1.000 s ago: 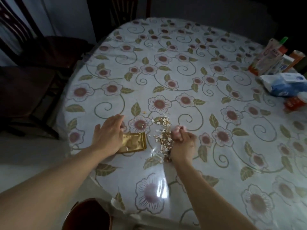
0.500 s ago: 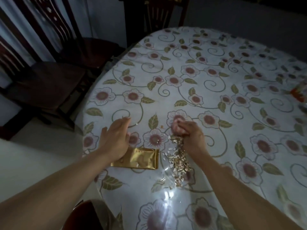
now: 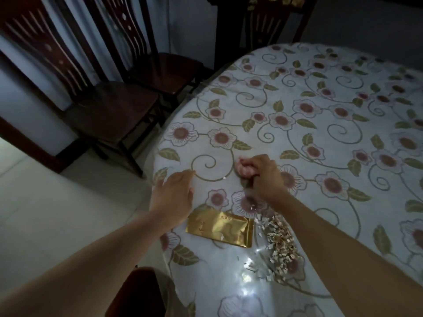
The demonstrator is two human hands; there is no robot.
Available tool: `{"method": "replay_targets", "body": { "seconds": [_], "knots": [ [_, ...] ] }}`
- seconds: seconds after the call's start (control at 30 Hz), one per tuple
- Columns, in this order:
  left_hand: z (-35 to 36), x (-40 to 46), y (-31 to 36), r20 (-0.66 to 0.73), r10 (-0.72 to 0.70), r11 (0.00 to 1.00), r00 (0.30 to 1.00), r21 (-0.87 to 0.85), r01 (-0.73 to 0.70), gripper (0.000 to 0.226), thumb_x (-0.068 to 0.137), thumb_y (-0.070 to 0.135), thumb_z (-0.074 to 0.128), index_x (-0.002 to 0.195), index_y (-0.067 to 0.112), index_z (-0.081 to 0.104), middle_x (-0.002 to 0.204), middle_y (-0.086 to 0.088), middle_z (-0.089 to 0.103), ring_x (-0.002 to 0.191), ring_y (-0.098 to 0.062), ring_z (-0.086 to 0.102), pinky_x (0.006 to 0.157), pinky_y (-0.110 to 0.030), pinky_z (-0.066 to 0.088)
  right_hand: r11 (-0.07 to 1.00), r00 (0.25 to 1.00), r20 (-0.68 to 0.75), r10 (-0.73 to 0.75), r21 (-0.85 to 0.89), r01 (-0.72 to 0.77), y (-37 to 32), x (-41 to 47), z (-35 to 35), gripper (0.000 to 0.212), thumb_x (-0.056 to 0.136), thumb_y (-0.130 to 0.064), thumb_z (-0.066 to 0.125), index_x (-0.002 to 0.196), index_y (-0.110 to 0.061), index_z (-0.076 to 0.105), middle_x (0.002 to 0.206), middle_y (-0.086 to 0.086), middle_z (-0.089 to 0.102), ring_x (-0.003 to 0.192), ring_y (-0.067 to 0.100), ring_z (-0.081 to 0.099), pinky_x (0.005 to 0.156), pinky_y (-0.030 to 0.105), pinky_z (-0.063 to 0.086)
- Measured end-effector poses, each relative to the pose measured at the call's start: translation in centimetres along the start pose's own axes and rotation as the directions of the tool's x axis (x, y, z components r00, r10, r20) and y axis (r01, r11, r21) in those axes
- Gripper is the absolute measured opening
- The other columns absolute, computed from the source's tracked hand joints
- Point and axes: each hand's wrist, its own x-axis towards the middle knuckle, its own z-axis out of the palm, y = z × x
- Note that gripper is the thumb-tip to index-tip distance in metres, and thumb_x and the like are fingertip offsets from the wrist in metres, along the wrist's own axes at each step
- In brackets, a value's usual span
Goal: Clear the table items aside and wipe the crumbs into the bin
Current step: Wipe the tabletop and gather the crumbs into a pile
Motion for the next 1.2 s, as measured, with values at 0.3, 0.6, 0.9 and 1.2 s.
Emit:
{"method": "replay_targets", "body": {
  "seconds": [0.3,0.6,0.9,1.2],
  "knots": [
    [-1.6,0.7,-1.5,-0.066,-0.085,0.995,0.994,0.037,0.088,0.052,0.092,0.012,0.041,0.142,0.021,0.034,0.147,0.000,0.040,0.138,-0.018,0.032,0.113,-0.041,0.024,0.912,0.986,0.103,-0.130,0.403,0.078,-7.8,1.7,-1.0,0.023,0.082,0.012,0.053,0.091,0.001,0.071,0.088,-0.003,0.060,0.076,-0.019,0.056,0.066,-0.003,0.038],
    [-2.6,1.5,-3.4,-0.100,-0.253,0.959,0.962,-0.156,0.236,0.065,0.077,-0.002,0.051,0.136,0.018,0.034,0.132,0.002,0.060,0.114,-0.023,0.058,0.091,-0.035,0.045,0.941,0.942,0.156,-0.298,0.215,0.263,-9.5,8.4,6.6,0.047,0.078,0.007,0.041,0.114,-0.006,0.068,0.124,0.016,0.061,0.118,0.028,0.054,0.106,0.030,0.038],
    [-2.1,1.8,-3.3,-0.068,-0.253,0.967,0.965,-0.001,0.254,0.054,0.087,0.011,0.042,0.138,0.027,0.038,0.126,-0.006,0.058,0.114,-0.030,0.054,0.099,-0.037,0.037,0.889,0.768,0.448,-0.457,0.268,0.372,-5.9,1.7,3.0,0.043,0.067,0.008,0.043,0.095,-0.002,0.075,0.109,0.017,0.066,0.102,0.027,0.062,0.091,0.019,0.043],
    [-1.7,-0.6,-1.0,0.068,-0.170,0.980,0.983,0.120,0.161,0.054,0.087,0.009,0.042,0.139,0.025,0.043,0.151,0.002,0.034,0.138,-0.021,0.031,0.113,-0.042,0.025,0.949,0.855,0.447,-0.263,0.279,0.146,-1.6,-4.4,-2.5,0.037,0.067,0.013,0.049,0.085,-0.004,0.076,0.101,0.012,0.069,0.095,0.019,0.065,0.088,0.027,0.050]
  ]
}}
